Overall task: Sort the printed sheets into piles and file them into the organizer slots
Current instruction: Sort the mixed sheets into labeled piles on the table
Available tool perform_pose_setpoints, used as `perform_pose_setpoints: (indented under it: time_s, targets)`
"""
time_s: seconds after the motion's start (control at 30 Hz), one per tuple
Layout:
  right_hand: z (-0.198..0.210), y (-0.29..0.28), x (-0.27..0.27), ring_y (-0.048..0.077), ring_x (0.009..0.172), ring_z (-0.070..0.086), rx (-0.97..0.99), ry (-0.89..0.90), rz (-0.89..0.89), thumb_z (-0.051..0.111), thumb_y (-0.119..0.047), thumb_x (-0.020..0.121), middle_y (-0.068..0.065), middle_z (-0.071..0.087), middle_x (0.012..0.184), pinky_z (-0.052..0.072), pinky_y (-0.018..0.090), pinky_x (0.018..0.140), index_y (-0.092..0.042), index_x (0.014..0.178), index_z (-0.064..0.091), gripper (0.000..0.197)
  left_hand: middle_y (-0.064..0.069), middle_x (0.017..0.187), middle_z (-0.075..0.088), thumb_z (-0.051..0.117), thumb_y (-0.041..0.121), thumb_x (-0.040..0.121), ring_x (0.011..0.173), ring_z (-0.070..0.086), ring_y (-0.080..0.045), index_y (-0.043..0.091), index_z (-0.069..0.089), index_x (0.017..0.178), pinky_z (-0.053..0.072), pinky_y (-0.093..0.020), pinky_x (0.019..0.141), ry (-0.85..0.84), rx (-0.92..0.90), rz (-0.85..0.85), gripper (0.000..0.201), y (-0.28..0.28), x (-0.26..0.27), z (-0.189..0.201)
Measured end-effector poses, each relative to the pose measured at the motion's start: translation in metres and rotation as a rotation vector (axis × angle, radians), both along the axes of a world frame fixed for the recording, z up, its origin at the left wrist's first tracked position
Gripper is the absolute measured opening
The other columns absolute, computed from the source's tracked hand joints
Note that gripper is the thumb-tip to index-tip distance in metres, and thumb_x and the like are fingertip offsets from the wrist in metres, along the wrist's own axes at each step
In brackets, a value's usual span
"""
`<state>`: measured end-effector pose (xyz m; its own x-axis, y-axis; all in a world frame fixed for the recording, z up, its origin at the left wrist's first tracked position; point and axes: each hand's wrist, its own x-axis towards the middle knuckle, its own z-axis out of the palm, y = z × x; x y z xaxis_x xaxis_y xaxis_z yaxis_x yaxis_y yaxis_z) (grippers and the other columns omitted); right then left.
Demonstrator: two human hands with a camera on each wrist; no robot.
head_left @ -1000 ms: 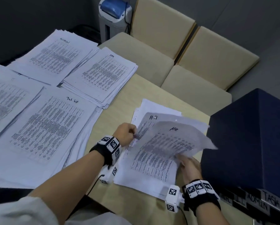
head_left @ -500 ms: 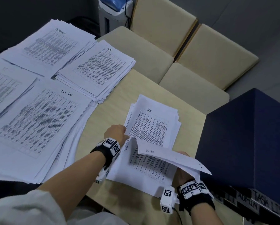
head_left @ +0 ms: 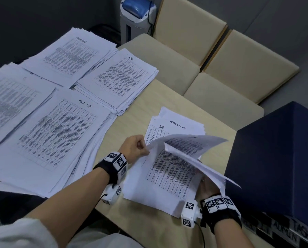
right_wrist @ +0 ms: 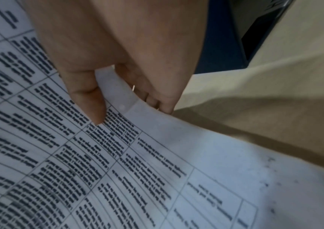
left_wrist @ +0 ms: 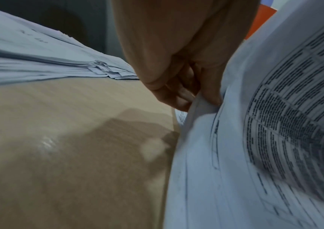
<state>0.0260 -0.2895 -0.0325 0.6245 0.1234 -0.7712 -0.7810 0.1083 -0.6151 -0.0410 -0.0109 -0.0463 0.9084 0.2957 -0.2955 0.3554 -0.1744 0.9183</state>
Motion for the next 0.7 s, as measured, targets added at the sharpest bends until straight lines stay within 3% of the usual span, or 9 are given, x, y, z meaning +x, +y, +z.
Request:
perform_pose_setpoints:
  time_s: [0.03,0.07,0.13,0.23,0.27,0.37,0.47,0.63,0.7]
  targets:
    - [0.006,0.001,0.000,0.013,0.081,0.066,-0.005,-0.057,0.003,0.036,0.001,0.103,0.016,0.069,0.094,0.051,0.025,0.071,-0.012,0.085,0.056,0.031,0.009,0.057,0.051,0.080,-0.002,0.071,0.050,0.043,-0.005,0.013,0.050,0.072,0.039,-0.021,0.053,-0.002,-0.040,0.026,0.033,0.000,0.000,0.000]
    - [0.009,0.004,0.001,0.023,0.088,0.064,-0.005,-0.123,-0.046,0.041,0.001,0.101,0.019,0.065,0.104,0.051,0.033,0.076,-0.008,0.086,0.059,0.025,0.003,0.063,0.053,0.082,0.001,0.069,0.054,0.047,-0.010,0.013,0.052,0.076,0.041,-0.024,0.055,-0.002,-0.072,0.046,0.033,0.000,-0.001,-0.001]
    - [0.003,0.004,0.006,0.033,0.098,0.064,-0.095,-0.167,-0.151,0.059,0.002,0.088,0.018,0.066,0.114,0.055,0.041,0.078,-0.002,0.097,0.066,0.012,-0.002,0.075,0.065,0.085,0.009,0.067,0.065,0.061,-0.017,0.010,0.061,0.084,0.049,-0.030,0.063,0.001,-0.162,0.080,0.030,0.001,-0.002,0.002]
    - [0.013,0.004,0.004,0.026,0.083,0.066,-0.194,-0.187,-0.121,0.064,0.006,0.083,0.010,0.074,0.083,0.054,0.024,0.053,0.006,0.102,0.065,0.019,-0.008,0.094,0.076,0.088,0.017,0.069,0.084,0.074,-0.027,0.008,0.071,0.102,0.060,-0.041,0.073,-0.005,-0.349,0.120,0.038,-0.002,-0.005,0.009]
    - [0.015,0.003,0.005,0.025,0.081,0.064,-0.203,-0.191,-0.098,0.062,0.007,0.083,0.008,0.072,0.079,0.053,0.024,0.053,0.010,0.103,0.064,0.020,-0.011,0.096,0.076,0.087,0.017,0.069,0.085,0.073,-0.030,0.006,0.071,0.104,0.060,-0.042,0.074,-0.008,-0.379,0.132,0.040,-0.003,-0.004,0.011]
    - [0.017,0.003,0.005,0.025,0.084,0.063,-0.257,-0.204,-0.079,0.061,0.006,0.081,0.015,0.067,0.098,0.048,0.028,0.062,0.016,0.113,0.059,0.033,-0.017,0.101,0.073,0.083,0.011,0.074,0.089,0.072,-0.034,0.001,0.066,0.111,0.060,-0.044,0.075,0.000,-0.446,0.120,0.042,-0.003,-0.005,0.015]
    - [0.011,0.000,0.007,0.032,0.091,0.064,-0.264,-0.200,-0.099,0.062,0.007,0.077,0.027,0.065,0.115,0.051,0.034,0.068,0.017,0.113,0.060,0.037,-0.018,0.104,0.073,0.078,0.000,0.077,0.091,0.072,-0.030,-0.002,0.064,0.114,0.060,-0.037,0.072,0.006,-0.566,0.111,0.040,-0.004,-0.007,0.020]
    - [0.010,-0.002,0.009,0.038,0.103,0.064,-0.271,-0.189,-0.108,0.069,0.003,0.072,0.027,0.063,0.121,0.052,0.037,0.077,0.011,0.114,0.060,0.044,-0.017,0.106,0.073,0.087,0.008,0.067,0.100,0.070,-0.032,0.001,0.066,0.113,0.056,-0.046,0.087,0.034,-0.590,0.079,0.050,-0.001,-0.004,0.022]
    - [0.008,-0.003,0.009,0.042,0.105,0.063,-0.298,-0.176,-0.112,0.080,-0.009,0.061,0.022,0.065,0.115,0.054,0.041,0.084,0.004,0.123,0.055,0.068,-0.015,0.107,0.073,0.085,0.013,0.071,0.101,0.070,-0.032,0.004,0.067,0.113,0.055,-0.046,0.089,0.037,-0.602,0.120,0.046,-0.001,-0.003,0.021]
